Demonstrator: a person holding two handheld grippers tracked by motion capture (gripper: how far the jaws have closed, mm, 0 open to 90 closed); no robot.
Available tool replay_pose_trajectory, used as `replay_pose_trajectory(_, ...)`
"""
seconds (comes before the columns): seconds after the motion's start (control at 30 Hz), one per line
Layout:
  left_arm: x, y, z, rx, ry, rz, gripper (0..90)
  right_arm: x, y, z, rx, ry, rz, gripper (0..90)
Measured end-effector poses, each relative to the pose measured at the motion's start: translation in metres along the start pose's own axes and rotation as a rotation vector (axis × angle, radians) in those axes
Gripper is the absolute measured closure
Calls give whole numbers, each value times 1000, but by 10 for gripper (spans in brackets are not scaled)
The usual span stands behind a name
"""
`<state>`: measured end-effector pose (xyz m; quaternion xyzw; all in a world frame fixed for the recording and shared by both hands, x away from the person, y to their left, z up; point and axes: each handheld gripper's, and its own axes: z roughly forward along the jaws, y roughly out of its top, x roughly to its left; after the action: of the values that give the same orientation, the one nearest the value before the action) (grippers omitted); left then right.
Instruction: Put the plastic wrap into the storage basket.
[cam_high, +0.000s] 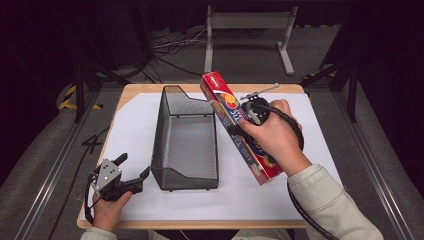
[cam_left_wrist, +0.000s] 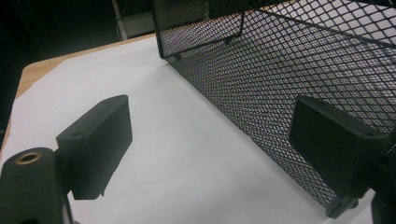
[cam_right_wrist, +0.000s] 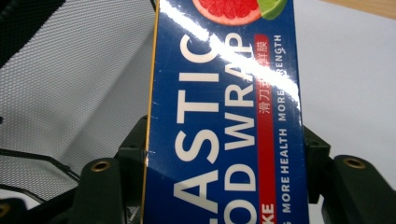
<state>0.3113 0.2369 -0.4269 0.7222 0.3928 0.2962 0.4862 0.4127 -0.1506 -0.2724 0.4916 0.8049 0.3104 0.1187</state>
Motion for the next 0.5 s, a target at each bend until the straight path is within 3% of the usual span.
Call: replay_pose_trajectory(0.5, 1, -1, -1, 0, 3, -2, 143, 33, 17, 22, 10, 53, -27, 390)
